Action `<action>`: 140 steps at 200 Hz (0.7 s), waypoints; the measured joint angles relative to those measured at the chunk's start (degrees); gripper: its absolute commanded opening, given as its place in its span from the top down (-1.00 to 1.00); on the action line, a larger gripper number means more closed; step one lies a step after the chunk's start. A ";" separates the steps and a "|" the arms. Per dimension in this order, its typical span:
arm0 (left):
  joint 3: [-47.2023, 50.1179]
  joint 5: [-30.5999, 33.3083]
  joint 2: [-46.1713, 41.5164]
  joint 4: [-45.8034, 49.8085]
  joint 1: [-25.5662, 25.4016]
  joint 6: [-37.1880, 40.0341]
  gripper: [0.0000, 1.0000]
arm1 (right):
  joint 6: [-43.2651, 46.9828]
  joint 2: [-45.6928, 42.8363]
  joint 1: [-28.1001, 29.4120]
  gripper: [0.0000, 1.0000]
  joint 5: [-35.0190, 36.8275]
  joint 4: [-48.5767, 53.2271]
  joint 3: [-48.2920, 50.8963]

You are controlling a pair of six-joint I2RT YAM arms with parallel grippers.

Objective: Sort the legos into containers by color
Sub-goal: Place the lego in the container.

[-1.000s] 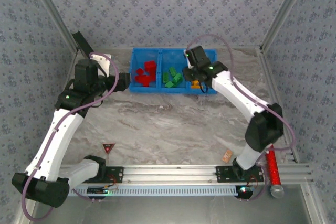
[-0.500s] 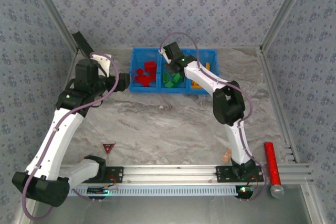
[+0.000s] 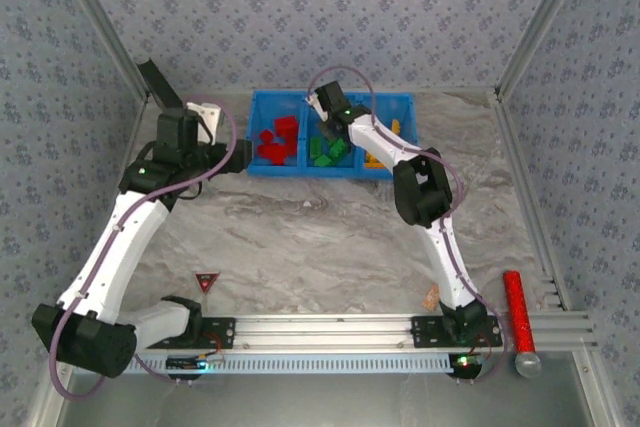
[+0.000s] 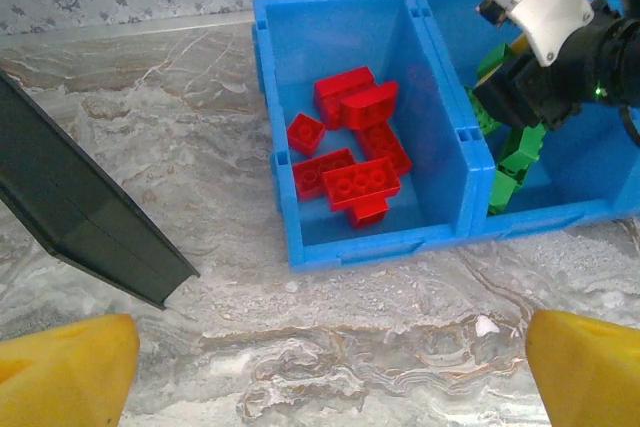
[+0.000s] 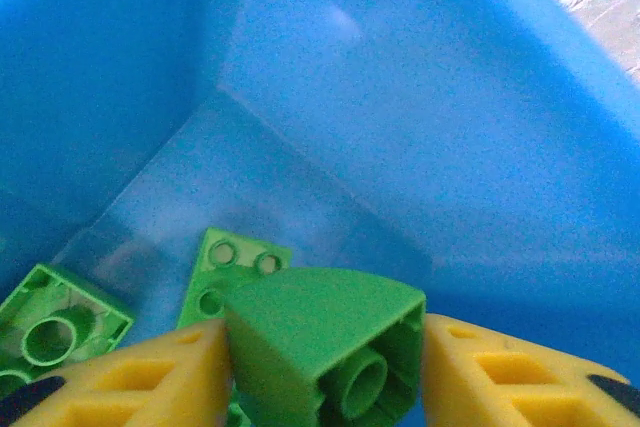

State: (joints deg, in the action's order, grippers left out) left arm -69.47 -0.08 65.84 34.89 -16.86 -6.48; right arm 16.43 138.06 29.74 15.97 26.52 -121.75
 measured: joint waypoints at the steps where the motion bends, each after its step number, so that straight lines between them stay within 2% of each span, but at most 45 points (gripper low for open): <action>1: 0.00 0.00 0.04 0.00 0.00 0.02 -0.98 | 0.02 0.00 -0.02 -0.13 -0.07 0.02 -0.04; 26: -0.13 0.61 0.72 0.02 0.04 0.02 -0.98 | 0.59 0.02 -0.26 -0.23 -0.76 0.28 -1.16; 80: -0.42 1.01 1.38 0.04 0.11 0.02 -0.98 | 0.98 0.09 -0.42 -0.24 -1.55 1.18 -1.64; 101: -0.63 1.01 1.40 0.04 0.26 0.02 -0.98 | 0.70 -0.52 -0.42 -0.34 -2.78 1.57 -1.16; 128: -0.98 1.25 1.38 -0.04 0.37 0.02 -0.98 | -0.68 -7.34 -0.59 -0.63 -5.07 1.99 5.62; 136: -0.98 1.38 1.36 -0.04 0.39 0.02 -0.98 | -1.40 -10.91 -0.68 -0.97 -5.70 1.95 8.72; 140: -0.98 1.46 1.36 -0.02 0.39 0.02 -0.98 | -1.38 -13.03 -0.76 -1.00 -6.12 1.73 10.71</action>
State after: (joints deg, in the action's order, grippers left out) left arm -70.46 1.39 67.20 34.87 -16.47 -6.46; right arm 15.05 125.03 28.97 9.85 28.25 -111.04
